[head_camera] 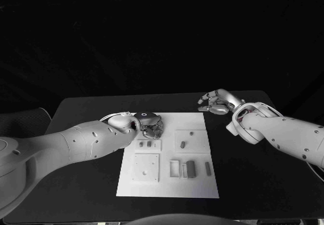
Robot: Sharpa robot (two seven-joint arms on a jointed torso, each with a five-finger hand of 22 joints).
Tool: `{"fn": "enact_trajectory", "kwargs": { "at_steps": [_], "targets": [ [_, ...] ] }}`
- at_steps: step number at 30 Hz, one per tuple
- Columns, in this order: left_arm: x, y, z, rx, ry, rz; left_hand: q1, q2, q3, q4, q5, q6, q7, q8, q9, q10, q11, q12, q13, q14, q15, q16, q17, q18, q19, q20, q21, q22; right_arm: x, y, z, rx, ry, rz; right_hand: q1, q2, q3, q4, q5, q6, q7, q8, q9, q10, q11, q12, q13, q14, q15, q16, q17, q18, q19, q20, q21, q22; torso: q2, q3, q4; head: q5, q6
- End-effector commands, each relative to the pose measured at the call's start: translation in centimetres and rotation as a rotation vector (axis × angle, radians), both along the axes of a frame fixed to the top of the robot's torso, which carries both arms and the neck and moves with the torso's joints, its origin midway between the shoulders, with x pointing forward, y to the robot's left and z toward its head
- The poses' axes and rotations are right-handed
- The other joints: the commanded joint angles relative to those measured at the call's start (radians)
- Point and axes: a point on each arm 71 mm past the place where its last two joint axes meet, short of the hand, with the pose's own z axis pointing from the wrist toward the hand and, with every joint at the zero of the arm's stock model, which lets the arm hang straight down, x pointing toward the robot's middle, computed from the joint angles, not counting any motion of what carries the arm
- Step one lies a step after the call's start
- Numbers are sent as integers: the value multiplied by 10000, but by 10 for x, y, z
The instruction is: Assemble the parts on the task board
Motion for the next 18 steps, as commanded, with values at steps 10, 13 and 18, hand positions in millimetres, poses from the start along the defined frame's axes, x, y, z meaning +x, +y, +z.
{"fn": "enact_trajectory", "kwargs": {
  "at_steps": [10,13,18],
  "targets": [
    [-1,-3,0,-33,-15,-80,-1,317,420,35,-229,392,231,166,-9,-79,139,52,86,124,19,-59,100,1336,-59,141,145,202,0,1,0,-19,-39,96,-88,-20,-2,70,64,-21,64,-43,-7,-20,64,24,12,57,11,-3,-15,137,80,-1,-22,158,0,1,-2,-8,-7],
    [-1,-3,0,-36,-12,-92,9,293,466,34,-247,407,236,168,-15,-81,143,57,92,125,23,-60,109,1344,-60,146,156,203,0,1,0,-18,-39,99,-89,-21,-2,71,63,-21,64,-43,-7,-19,64,25,13,58,11,-3,-15,137,81,-1,-22,158,1,-1,1,-12,-8],
    [-1,-3,0,-55,-43,-91,11,277,542,40,-259,502,241,209,-9,-82,150,64,104,127,32,-61,126,1359,-63,159,180,204,0,1,0,-21,-36,92,-92,-22,-2,72,63,-21,64,-44,-7,-19,64,27,13,59,11,-3,-15,137,81,-1,-22,158,2,-4,4,-14,-17]
  ]
}}
